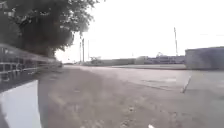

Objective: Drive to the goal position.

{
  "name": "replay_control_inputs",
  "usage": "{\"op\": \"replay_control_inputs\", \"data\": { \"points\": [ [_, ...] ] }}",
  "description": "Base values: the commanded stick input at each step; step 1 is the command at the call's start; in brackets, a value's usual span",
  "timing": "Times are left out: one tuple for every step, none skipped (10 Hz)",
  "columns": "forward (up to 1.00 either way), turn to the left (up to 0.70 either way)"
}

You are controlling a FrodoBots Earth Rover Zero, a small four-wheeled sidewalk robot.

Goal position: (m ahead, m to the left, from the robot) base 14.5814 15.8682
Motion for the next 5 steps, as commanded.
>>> {"op": "replay_control_inputs", "data": {
  "points": [
    [0.70, 0.09],
    [0.70, 0.00],
    [0.70, 0.00],
    [0.70, 0.00],
    [0.70, 0.00]
  ]
}}
